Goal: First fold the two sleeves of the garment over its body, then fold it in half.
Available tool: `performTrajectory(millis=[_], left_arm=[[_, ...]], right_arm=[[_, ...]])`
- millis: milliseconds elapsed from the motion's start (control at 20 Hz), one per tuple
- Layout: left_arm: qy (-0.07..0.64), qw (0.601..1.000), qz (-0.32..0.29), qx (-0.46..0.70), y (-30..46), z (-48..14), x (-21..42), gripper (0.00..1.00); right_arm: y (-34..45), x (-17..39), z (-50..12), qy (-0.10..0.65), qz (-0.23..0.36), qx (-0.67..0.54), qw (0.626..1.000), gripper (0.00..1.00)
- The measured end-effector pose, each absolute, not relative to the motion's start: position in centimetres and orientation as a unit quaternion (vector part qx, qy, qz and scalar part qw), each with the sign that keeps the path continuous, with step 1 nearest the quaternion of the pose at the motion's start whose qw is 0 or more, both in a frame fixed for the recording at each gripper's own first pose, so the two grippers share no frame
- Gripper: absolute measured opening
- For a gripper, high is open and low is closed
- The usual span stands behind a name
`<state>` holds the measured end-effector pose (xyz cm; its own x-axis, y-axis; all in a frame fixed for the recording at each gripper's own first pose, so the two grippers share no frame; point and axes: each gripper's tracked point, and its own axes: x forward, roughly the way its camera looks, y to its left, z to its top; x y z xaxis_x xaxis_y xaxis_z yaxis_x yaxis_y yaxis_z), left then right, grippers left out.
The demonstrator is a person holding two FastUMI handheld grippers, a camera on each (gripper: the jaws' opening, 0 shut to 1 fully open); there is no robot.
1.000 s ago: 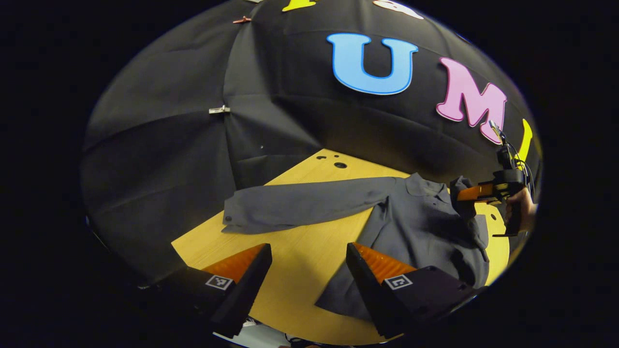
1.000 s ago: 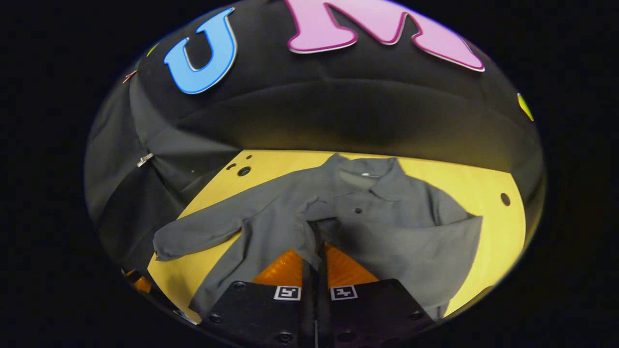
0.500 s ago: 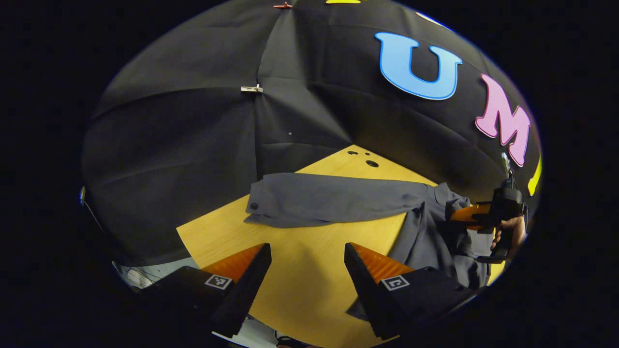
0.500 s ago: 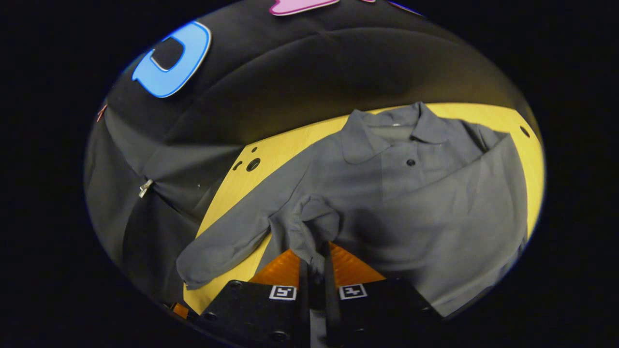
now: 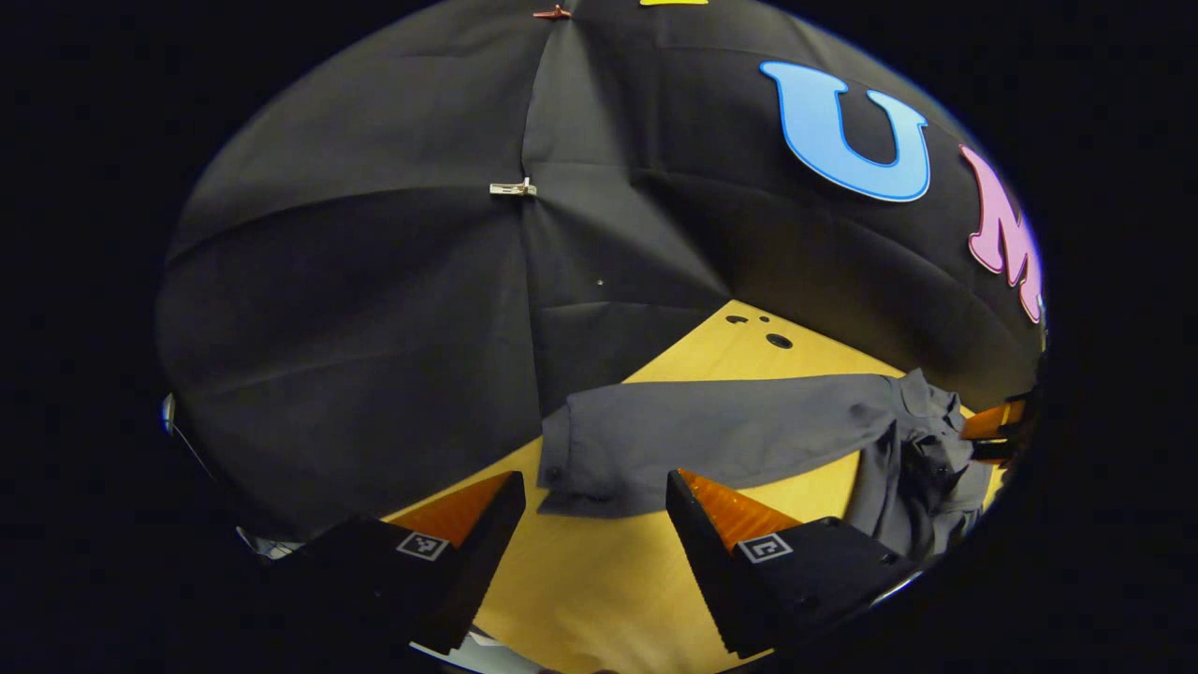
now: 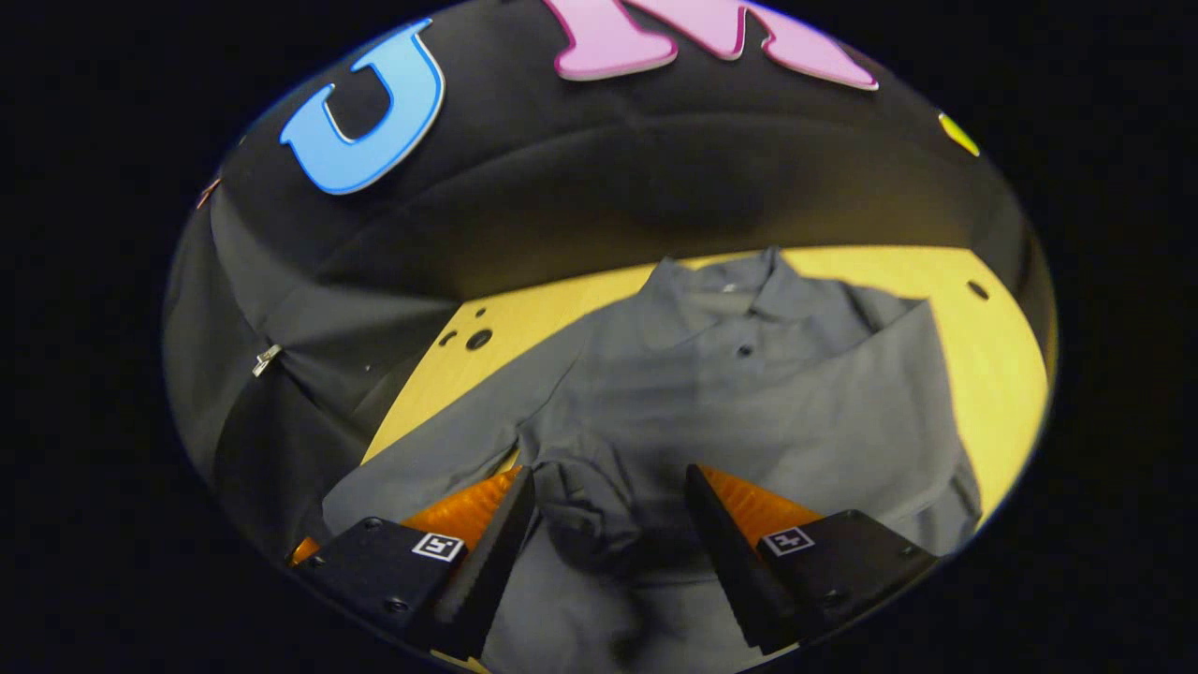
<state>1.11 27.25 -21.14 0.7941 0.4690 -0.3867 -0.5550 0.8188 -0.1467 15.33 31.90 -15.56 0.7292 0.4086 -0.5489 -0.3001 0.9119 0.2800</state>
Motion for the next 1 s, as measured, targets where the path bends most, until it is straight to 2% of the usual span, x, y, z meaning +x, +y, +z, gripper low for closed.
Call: performTrajectory(millis=[200,500,800,1000], left_arm=[[0.177,0.938,0.273,-0.117,29.0,-22.0,2.9,0.96],[0.200,0.941,0.257,-0.093,30.4,-23.0,6.0,0.96],[0.247,0.931,0.247,-0.107,30.1,-26.2,7.5,0.96],[0.272,0.924,0.250,-0.097,29.8,-27.5,7.9,0.96]], right_arm=[[23.1,15.3,-7.9,0.239,0.146,0.047,0.959,0.99],[9.9,9.9,0.8,0.162,0.086,-0.015,0.983,0.98],[0.9,2.9,3.3,0.145,0.021,-0.015,0.989,0.99],[-1.7,-0.2,1.4,0.155,-0.009,-0.012,0.988,0.99]])
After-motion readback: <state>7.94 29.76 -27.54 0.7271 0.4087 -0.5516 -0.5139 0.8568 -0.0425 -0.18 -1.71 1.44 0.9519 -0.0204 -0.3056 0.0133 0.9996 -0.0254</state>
